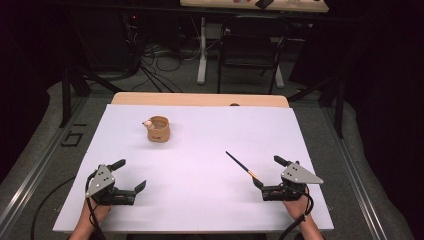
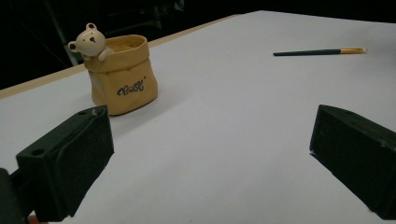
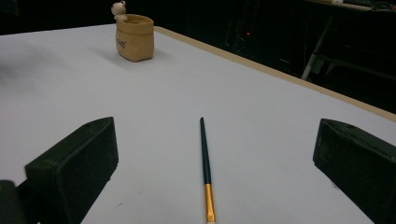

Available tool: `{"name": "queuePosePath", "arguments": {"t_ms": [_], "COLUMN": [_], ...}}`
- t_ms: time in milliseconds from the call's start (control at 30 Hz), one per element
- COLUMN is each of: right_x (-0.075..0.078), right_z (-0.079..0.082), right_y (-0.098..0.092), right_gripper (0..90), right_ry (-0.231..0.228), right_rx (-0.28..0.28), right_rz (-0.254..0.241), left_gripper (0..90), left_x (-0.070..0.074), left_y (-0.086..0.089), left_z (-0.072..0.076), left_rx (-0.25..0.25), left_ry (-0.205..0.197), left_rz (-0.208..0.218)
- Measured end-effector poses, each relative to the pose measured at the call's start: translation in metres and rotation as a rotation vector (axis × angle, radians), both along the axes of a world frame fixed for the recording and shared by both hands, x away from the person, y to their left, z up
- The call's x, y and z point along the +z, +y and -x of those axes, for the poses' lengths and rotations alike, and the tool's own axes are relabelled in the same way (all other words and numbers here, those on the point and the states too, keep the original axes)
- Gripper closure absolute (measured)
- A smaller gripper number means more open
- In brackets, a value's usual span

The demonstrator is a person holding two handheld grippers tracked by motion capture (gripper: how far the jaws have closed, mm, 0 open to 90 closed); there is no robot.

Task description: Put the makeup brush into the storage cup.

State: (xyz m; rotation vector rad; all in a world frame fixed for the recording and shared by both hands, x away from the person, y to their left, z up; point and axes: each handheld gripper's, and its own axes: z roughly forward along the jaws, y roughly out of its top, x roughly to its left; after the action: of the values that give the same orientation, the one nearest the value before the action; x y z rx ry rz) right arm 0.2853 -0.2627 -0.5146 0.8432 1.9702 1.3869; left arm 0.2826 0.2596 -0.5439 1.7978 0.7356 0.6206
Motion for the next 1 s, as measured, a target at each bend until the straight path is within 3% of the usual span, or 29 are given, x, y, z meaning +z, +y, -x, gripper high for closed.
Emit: {"name": "queuePosePath", "arguments": {"t_ms": [300,667,1000], "right_x": [-0.002,-0.004,-0.004], "right_z": [-0.018,-0.033,-0.047], "right_y": [0.003,0.007,0.010], "right_gripper": [0.0,0.0,0.0], "right_ry": [0.035,0.068,0.127], "right_rx": [-0.033,-0.029,-0.017], "right_rz": [0.008,0.037,0.066], "left_gripper": [0.0,0.0,0.0], "left_x": [0.000,0.000,0.000], "left_y": [0.000,0.000,0.000], "left_z": [0.000,-0.001,0.000], "left_rx": [0.000,-0.002,-0.001], "left_ry": [0.002,0.003,0.005], "left_rz": [-0.005,-0.005,-0.014]}}
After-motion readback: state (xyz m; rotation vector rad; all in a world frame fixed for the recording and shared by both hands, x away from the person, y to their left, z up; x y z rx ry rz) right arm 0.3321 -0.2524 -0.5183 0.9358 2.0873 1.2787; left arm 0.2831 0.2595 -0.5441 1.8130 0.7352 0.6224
